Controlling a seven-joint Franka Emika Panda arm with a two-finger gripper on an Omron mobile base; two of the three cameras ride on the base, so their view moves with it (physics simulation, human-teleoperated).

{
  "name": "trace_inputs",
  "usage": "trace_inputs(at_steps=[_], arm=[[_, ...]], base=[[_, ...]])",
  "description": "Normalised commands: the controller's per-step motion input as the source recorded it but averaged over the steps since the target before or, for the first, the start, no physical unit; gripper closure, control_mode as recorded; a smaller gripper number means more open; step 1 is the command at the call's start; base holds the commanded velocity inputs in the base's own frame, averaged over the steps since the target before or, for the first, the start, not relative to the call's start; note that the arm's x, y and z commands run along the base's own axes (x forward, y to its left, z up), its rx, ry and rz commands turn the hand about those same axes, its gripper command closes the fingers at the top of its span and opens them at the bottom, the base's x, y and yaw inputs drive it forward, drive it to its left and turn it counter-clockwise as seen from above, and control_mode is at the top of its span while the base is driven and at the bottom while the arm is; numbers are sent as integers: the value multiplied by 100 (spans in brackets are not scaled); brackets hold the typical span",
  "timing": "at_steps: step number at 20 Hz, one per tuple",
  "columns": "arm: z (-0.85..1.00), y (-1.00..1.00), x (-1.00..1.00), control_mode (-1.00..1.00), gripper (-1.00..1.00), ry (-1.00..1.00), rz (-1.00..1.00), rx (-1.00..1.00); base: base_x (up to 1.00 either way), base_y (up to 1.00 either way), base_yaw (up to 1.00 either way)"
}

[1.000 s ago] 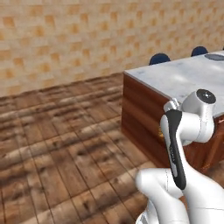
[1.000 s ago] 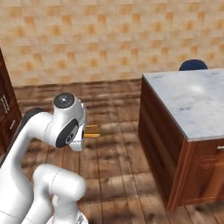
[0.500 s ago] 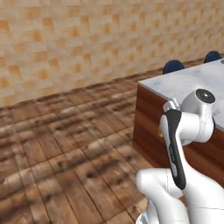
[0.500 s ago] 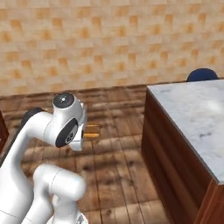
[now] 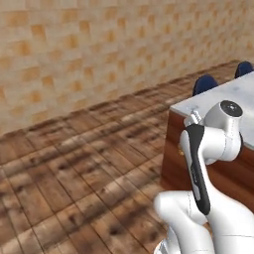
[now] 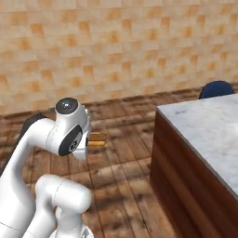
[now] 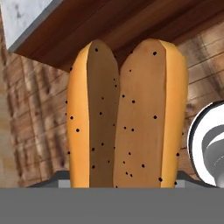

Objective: Move the hot dog bun to the plate on the dining table and place the condiment next to that plate. Then navigate to the fridge and take the sausage and place it on the plate as well.

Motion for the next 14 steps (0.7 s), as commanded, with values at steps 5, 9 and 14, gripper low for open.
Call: trace_inputs(at_steps=[5,9,14], arm=[[0,0,0,100,100,0,0,0],[0,0,0,100,100,0,0,0],[0,0,0,100,100,0,0,0]], base=[[100,75,-30],[100,77,-32],[100,76,-35]])
